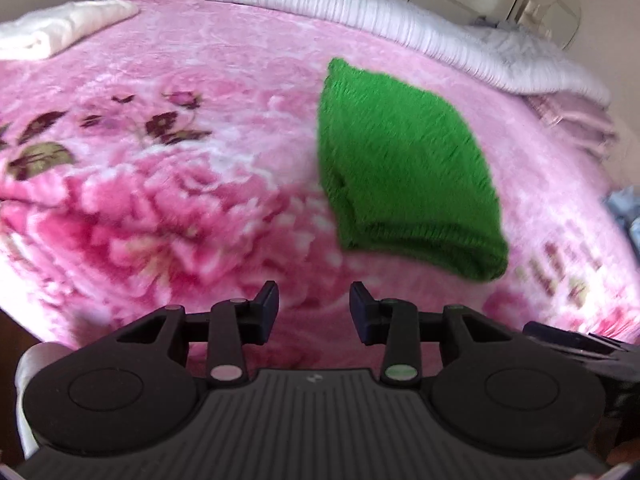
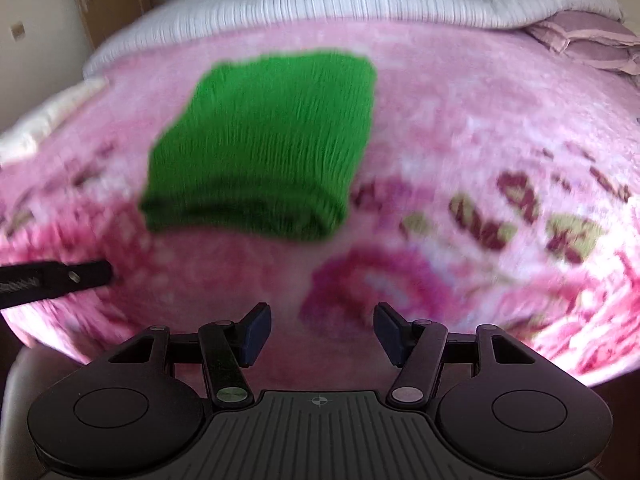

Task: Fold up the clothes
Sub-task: 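Grasp the folded green vest bundle with both grippers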

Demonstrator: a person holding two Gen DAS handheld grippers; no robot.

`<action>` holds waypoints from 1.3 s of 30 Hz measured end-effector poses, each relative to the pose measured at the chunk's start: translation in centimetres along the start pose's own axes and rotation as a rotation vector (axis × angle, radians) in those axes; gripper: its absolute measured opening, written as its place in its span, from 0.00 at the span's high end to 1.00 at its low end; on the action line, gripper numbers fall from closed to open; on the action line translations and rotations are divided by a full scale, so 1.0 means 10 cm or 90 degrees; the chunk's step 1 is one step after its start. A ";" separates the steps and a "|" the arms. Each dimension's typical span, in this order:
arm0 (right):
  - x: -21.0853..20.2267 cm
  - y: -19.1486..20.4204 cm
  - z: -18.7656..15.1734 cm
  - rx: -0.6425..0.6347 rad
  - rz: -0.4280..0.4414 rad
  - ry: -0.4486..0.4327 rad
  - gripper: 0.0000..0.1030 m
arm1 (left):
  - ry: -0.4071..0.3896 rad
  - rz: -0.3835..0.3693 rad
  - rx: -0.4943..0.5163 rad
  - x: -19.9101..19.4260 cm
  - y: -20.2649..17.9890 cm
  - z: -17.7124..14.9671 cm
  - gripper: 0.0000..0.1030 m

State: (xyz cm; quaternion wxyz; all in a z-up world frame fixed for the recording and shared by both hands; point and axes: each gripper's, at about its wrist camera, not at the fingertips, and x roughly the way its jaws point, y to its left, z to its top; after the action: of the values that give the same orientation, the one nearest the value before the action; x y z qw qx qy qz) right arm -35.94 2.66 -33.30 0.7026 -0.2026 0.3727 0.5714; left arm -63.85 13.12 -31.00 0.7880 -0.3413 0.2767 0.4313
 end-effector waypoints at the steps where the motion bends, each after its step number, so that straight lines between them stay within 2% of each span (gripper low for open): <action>1: -0.08 -0.06 0.06 0.006 0.011 -0.029 0.41 | -0.001 -0.012 -0.010 0.01 0.03 0.05 0.66; 4: -0.29 -0.28 0.25 0.029 0.046 -0.113 0.41 | -0.003 -0.049 -0.040 0.05 0.14 0.19 0.64; 6: -0.28 -0.48 0.37 0.065 0.073 -0.133 0.41 | 0.006 -0.077 -0.077 0.17 0.22 0.28 0.62; 14: 0.44 -1.36 0.58 0.342 0.243 -0.005 0.41 | 0.054 -0.191 -0.236 0.70 0.56 0.67 0.58; 15: 0.52 -1.43 0.59 0.368 0.266 0.002 0.41 | 0.060 -0.206 -0.256 0.77 0.60 0.72 0.58; 18: 0.72 -1.53 0.70 0.402 0.291 0.023 0.41 | 0.065 -0.222 -0.292 0.97 0.66 0.82 0.57; 25: 1.06 -1.58 0.93 0.417 0.326 0.046 0.40 | 0.094 -0.249 -0.325 1.40 0.70 1.04 0.53; 39: 1.58 -1.50 1.28 0.420 0.390 0.058 0.40 | 0.112 -0.302 -0.305 1.88 0.58 1.28 0.55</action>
State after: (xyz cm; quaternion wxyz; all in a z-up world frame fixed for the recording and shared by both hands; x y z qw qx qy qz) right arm -16.76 18.12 -39.15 0.5112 0.1272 0.6080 0.5939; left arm -58.12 34.55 -38.61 0.7372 -0.6070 0.1474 0.2577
